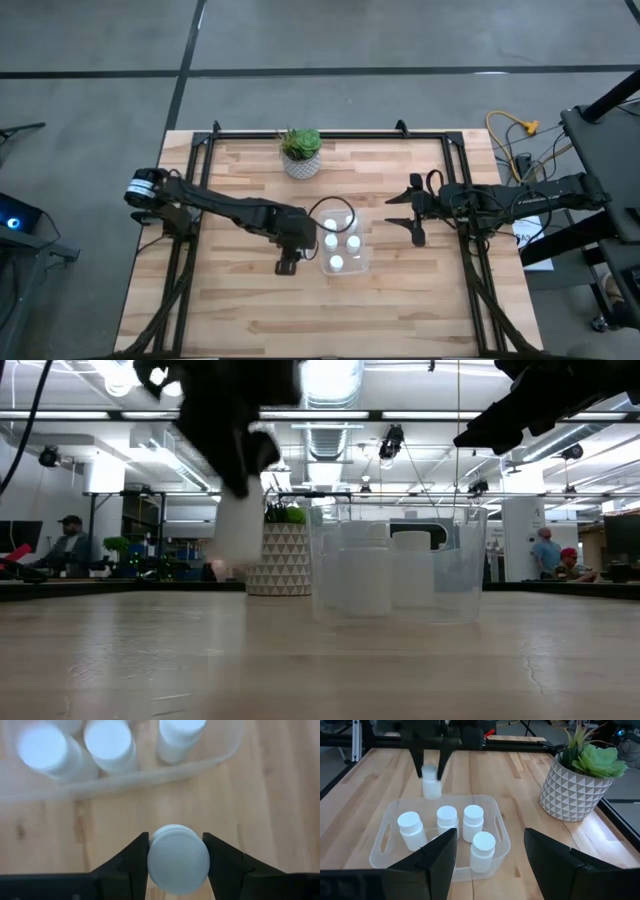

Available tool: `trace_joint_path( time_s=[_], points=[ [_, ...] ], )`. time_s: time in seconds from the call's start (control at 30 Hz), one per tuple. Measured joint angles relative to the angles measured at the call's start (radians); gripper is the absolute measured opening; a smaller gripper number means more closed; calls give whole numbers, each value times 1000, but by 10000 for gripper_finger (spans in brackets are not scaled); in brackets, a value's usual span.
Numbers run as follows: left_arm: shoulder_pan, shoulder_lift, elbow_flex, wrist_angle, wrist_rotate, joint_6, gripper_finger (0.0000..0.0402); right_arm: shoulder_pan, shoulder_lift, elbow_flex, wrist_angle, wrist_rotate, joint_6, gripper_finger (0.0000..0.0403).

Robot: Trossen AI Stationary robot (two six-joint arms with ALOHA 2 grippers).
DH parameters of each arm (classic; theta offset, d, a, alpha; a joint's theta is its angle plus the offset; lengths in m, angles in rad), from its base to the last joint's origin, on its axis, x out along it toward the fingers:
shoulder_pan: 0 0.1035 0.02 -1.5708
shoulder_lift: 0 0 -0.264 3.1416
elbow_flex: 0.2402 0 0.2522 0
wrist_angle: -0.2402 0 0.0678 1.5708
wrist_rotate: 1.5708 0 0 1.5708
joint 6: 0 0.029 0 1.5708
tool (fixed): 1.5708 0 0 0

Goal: Pick and place pill bottles into a basket
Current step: Put the white medicine bottle into the transparent bin

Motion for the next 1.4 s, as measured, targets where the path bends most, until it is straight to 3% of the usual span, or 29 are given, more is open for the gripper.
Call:
trace_joint_path(
  time_s=[0.27,0.5,0.9,1.1,1.3,1.4],
  points=[
    [0,2,282,-152,-5,101,141,0,-1,0,0,8,-22,219],
    [1,33,395,-153,-4,171,141,0,-2,0,-1,8,-26,219],
    [14,269,607,-162,10,341,141,0,-48,1,-13,10,-42,219],
    [23,312,658,-153,22,365,141,0,-106,-20,-23,5,-53,219],
    [31,320,647,-128,28,381,141,0,-218,-141,98,-159,-80,200],
    [35,322,646,-117,33,381,141,0,-274,-205,139,-179,-81,177]
  ],
)
